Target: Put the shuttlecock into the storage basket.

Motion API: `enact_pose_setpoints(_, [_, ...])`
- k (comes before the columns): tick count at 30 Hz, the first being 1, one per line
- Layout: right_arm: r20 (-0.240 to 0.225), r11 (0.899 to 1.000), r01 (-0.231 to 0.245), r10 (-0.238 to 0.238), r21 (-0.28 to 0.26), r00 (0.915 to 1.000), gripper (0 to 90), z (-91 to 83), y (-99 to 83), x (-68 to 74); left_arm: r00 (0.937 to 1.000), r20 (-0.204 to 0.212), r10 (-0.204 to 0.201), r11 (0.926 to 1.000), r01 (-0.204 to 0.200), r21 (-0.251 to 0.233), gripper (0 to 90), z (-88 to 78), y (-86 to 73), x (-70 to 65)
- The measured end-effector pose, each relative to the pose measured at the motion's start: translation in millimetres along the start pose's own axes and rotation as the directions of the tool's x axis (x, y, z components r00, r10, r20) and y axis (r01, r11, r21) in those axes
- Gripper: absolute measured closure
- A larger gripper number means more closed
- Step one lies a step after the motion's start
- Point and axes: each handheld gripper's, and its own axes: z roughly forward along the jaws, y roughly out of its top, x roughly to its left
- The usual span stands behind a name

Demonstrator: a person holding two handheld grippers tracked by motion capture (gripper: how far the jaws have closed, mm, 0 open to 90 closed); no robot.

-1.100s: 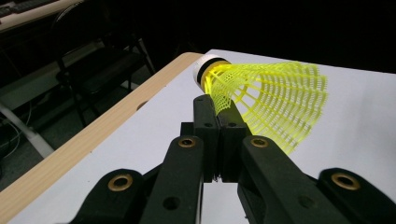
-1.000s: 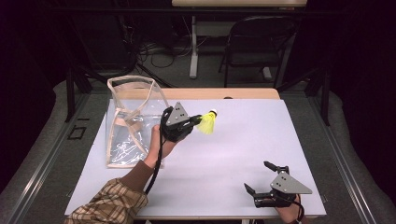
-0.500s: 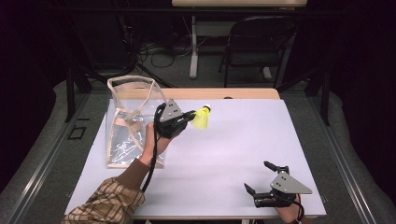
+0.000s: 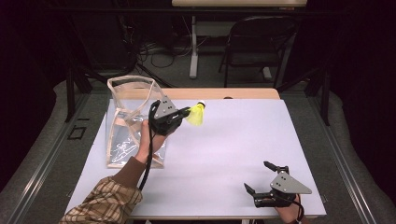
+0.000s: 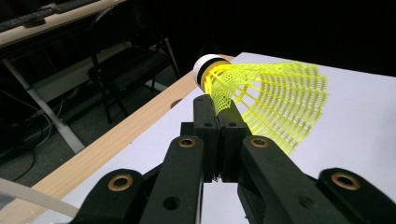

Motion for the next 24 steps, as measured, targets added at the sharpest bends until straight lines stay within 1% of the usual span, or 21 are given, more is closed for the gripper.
enact_pose_setpoints(24, [0.004,1.0,-0.002,0.002,0.006,1.0,1.1,0.4,-0.2,-0.1,0.9981,-0.059,-0.018,0.9998,0.018,-0.003,89.3,-11.7,1.9,20.3])
